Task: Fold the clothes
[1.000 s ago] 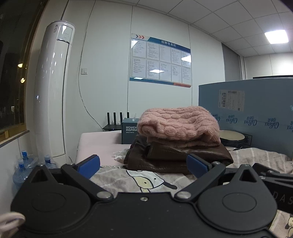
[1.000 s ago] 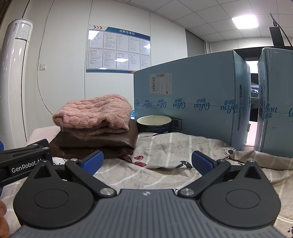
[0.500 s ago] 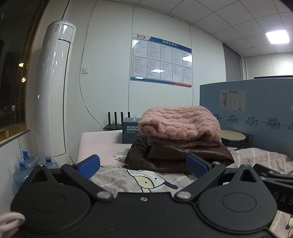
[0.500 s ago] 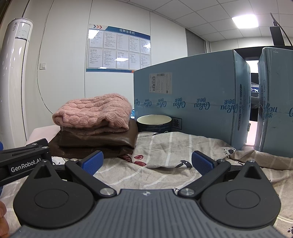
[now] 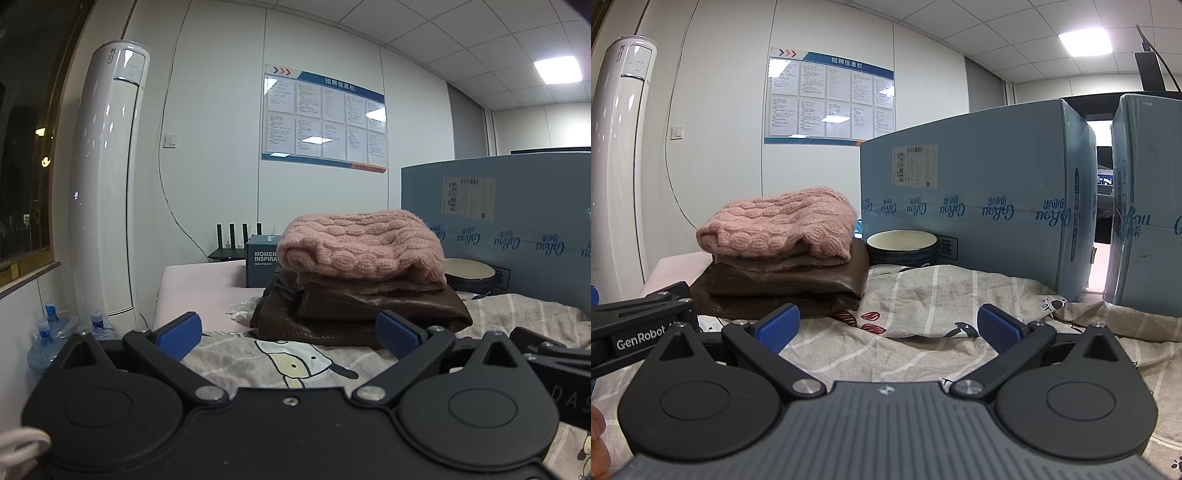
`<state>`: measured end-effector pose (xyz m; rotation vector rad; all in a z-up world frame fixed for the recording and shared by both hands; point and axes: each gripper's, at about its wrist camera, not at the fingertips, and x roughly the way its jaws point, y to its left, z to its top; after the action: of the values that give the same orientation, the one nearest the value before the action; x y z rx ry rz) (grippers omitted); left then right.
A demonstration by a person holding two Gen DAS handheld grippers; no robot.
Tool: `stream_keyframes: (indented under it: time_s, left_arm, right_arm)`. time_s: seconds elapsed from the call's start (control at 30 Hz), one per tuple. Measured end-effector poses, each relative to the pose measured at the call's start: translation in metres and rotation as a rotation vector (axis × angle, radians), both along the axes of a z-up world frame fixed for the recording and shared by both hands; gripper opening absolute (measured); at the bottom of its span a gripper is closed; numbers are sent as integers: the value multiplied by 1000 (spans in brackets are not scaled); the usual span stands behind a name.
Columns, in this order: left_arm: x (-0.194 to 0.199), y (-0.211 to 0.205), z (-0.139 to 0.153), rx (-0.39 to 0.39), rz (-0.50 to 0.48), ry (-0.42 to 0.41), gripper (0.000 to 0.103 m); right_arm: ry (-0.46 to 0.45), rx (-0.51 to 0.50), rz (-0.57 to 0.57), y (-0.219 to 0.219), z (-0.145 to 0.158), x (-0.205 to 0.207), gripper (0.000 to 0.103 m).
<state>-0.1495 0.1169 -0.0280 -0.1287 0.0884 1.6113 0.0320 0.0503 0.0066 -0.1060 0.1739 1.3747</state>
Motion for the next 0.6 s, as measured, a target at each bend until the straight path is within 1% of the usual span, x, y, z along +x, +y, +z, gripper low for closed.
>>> stream_keyframes:
  time_s: [0.6]
  left_arm:
    - [0,3,0,-9,7,1,103]
  right_arm:
    - [3,-3,0,0,0,1,103]
